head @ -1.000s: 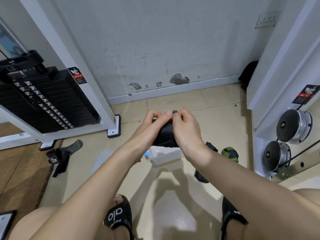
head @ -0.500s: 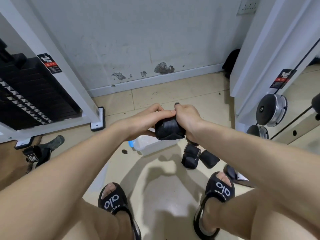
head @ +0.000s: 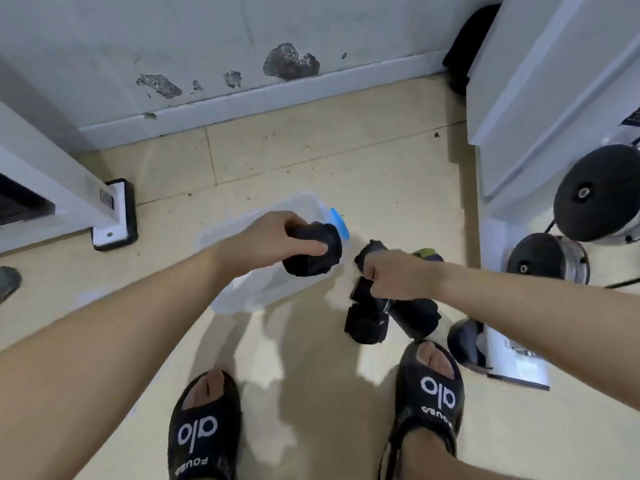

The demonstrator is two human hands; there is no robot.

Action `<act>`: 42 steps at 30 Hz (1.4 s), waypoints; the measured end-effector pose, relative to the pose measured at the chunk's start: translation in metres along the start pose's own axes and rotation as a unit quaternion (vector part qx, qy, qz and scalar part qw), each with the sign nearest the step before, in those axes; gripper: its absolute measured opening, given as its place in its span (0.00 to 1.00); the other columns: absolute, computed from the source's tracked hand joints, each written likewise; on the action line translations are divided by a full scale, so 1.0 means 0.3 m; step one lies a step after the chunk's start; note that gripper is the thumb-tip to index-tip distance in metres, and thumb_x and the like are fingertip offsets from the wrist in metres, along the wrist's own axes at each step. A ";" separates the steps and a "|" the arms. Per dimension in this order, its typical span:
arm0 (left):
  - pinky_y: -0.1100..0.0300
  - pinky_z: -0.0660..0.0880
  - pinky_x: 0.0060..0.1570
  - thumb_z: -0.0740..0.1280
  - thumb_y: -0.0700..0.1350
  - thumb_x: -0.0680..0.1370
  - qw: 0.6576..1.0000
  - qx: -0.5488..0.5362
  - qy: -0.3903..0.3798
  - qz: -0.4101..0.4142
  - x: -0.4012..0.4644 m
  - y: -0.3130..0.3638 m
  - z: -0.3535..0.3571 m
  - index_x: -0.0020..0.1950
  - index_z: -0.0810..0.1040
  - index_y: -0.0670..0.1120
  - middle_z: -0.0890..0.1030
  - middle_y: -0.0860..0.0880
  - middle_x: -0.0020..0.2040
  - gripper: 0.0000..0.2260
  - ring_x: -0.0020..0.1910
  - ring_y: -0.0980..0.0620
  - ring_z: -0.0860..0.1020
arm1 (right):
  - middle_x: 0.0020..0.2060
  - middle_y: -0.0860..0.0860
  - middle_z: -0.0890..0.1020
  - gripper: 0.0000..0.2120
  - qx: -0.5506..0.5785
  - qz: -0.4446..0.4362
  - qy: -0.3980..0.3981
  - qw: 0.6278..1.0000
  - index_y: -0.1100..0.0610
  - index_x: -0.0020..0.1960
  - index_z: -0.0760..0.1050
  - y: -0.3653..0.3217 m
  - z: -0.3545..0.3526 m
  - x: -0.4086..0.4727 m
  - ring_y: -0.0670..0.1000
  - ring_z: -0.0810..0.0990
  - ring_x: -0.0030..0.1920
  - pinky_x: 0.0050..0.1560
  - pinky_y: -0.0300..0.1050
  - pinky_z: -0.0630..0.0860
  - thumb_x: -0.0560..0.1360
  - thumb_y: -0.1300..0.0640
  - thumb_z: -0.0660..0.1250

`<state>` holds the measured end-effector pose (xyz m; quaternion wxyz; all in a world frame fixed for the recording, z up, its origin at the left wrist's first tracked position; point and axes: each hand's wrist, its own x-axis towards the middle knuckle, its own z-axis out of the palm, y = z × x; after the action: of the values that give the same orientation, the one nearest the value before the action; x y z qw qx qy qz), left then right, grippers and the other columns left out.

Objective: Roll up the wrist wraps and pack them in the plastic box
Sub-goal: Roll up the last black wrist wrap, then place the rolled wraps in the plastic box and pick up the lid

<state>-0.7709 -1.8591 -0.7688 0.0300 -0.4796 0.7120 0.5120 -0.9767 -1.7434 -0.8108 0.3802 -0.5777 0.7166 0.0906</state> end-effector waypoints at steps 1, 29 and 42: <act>0.53 0.79 0.61 0.78 0.52 0.74 1.000 0.004 0.001 -0.006 0.031 -0.037 0.011 0.58 0.80 0.49 0.83 0.51 0.55 0.16 0.56 0.51 0.82 | 0.49 0.55 0.77 0.12 -0.056 -0.019 -0.042 0.997 0.64 0.57 0.74 0.011 0.077 0.019 0.55 0.74 0.47 0.37 0.44 0.66 0.77 0.59 0.63; 0.57 0.68 0.37 0.72 0.56 0.75 0.938 0.314 0.128 0.067 0.205 -0.479 -0.080 0.51 0.66 0.49 0.74 0.55 0.44 0.18 0.43 0.50 0.74 | 0.51 0.46 0.72 0.20 -0.065 -0.230 0.187 0.953 0.52 0.59 0.74 -0.237 -0.133 0.325 0.49 0.73 0.49 0.46 0.40 0.69 0.69 0.58 0.72; 0.58 0.56 0.33 0.82 0.52 0.51 0.769 0.617 0.157 0.062 0.394 -0.649 -0.008 0.36 0.74 0.50 0.73 0.53 0.29 0.22 0.28 0.52 0.72 | 0.59 0.55 0.72 0.21 -0.343 -0.147 0.162 0.914 0.60 0.64 0.68 -0.261 0.140 0.744 0.55 0.70 0.50 0.45 0.46 0.59 0.74 0.68 0.65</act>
<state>-0.6945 -1.9410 -0.9672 0.1754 -0.3866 0.8976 -0.1186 -0.8977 -1.9138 -0.9607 0.0466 -0.7781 0.6001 0.1794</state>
